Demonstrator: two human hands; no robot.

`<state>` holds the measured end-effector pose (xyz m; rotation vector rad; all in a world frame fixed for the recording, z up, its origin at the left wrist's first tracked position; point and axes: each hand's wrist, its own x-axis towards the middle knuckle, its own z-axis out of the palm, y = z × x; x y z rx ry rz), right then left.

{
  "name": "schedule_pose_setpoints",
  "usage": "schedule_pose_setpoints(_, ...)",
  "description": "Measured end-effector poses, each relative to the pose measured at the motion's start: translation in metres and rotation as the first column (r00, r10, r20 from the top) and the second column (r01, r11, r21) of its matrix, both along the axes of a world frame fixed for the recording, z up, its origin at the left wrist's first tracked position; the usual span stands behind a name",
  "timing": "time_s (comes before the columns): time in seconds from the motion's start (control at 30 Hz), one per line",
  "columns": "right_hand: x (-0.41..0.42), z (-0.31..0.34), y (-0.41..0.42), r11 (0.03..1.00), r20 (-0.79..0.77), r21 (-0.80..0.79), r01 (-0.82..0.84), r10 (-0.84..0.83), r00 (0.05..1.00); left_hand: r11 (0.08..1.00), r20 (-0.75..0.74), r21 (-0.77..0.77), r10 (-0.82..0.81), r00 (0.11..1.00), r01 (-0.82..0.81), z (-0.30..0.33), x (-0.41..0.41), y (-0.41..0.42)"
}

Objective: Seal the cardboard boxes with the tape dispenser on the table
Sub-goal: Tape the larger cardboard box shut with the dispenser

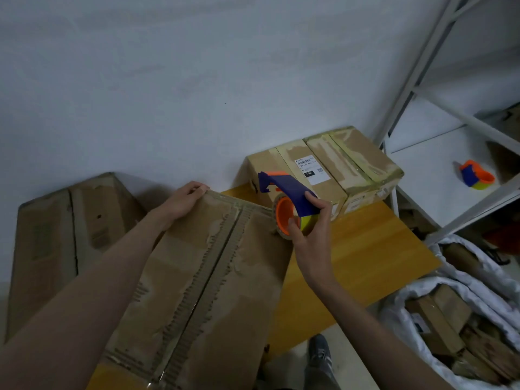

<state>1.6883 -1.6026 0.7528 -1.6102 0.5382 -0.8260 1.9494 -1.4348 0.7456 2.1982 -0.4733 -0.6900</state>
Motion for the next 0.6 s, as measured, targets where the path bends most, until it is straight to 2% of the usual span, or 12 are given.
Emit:
schedule_pose_setpoints(0.1, 0.0, -0.001, 0.0, 1.0, 0.001, 0.002, 0.018, -0.018, 1.0, 0.999, 0.051, -0.032, 0.0, 0.999, 0.002, -0.004, 0.003, -0.002)
schedule_pose_setpoints(0.17, -0.001, 0.0, 0.001, 1.0, 0.008, 0.009, 0.02, -0.02, 1.0, 0.999, 0.207, -0.027, 0.022, 0.978, -0.017, -0.004, 0.005, -0.007)
schedule_pose_setpoints(0.27, -0.002, 0.001, 0.0, 1.0, 0.015, 0.004, 0.019, -0.019, 1.0, 0.996, 0.406, 0.044, -0.089, 0.909, 0.077, 0.001, -0.008, -0.023)
schedule_pose_setpoints(0.4, -0.006, 0.002, -0.011, 0.995, 0.015, 0.081, 0.052, -0.054, 0.998, 0.935, 0.389, 0.085, -0.35, 0.852, 0.345, 0.003, -0.056, -0.045)
schedule_pose_setpoints(0.5, -0.012, 0.002, -0.022, 0.985, 0.027, 0.138, 0.1, -0.105, 0.994, 0.907, 0.499, 0.207, -0.42, 0.758, 0.367, -0.005, -0.065, -0.053)
schedule_pose_setpoints(0.6, -0.018, 0.002, -0.035, 0.974, 0.03, 0.167, 0.155, -0.162, 0.986, 0.913, 0.397, 0.11, -0.403, 0.825, 0.393, 0.001, -0.062, -0.058)
